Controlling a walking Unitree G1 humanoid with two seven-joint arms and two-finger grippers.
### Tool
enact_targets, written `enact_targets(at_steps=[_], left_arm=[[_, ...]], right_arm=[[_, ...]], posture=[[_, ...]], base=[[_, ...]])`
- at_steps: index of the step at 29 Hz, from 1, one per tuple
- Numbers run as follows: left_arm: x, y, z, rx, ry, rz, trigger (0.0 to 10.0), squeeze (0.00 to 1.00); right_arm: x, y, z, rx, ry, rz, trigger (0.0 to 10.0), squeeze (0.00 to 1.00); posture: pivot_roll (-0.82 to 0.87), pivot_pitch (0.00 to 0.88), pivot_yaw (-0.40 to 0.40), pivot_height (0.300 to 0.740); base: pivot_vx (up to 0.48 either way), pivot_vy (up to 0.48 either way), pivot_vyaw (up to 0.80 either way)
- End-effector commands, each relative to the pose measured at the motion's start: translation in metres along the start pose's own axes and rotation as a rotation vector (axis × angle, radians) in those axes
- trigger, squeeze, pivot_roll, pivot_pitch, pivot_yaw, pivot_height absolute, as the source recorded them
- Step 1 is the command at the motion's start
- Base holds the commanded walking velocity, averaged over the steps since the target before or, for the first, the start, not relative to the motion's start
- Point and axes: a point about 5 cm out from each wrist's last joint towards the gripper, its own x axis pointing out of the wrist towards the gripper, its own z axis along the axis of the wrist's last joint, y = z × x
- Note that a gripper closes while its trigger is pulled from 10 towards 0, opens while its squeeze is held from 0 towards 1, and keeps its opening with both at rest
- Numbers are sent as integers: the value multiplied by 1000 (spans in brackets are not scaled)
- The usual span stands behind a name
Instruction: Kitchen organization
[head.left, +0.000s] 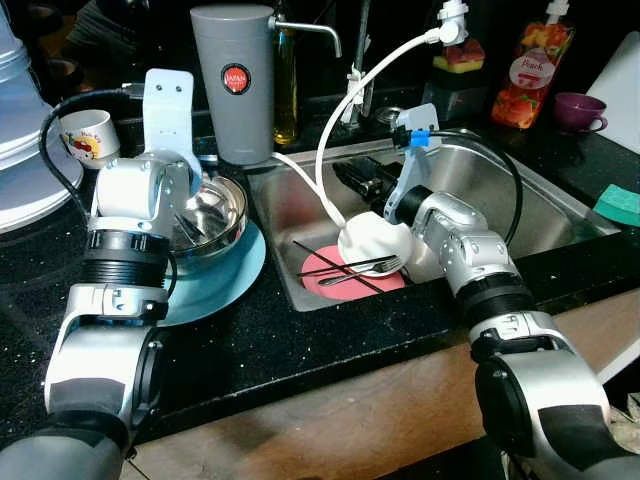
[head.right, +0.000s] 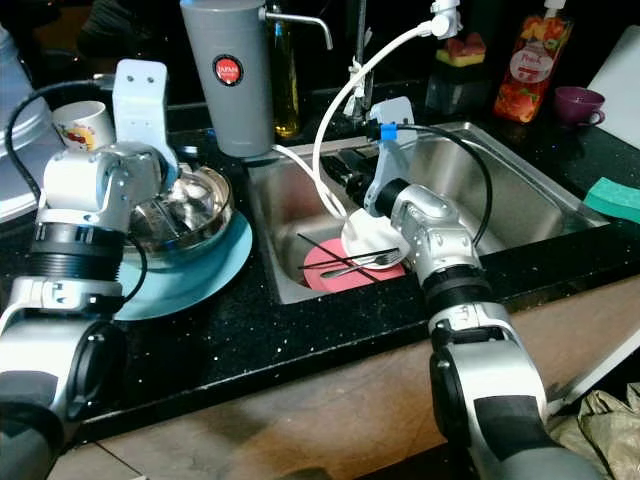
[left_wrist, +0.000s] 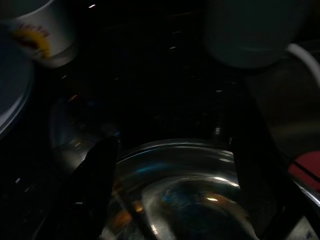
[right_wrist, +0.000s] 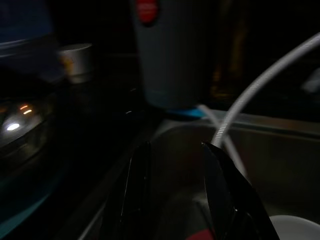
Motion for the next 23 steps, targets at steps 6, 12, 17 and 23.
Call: enact_targets(at_steps=[6,12,17,23], left_arm=[[0,8,-1,-16,27,98,10000,0],[0,8,-5,-33,79,115,10000,0],[-1,10,-6,-37,84,164,10000,0],[-5,5,-1,-29,69,159,10000,0]], right_arm=[[0,8,15,2,-6,152,10000,0],[0,6,16,-5,6,151,10000,0],[-2,6,14,6,18,150,10000,0],[-4,4,12,3,30,150,10000,0]], posture=[[57,91,1,740],[61,93,-2,740],[59,93,0,740],[61,91,1,740]], base=[[0,0,0],[0,0,0],[0,0,0],[0,0,0]])
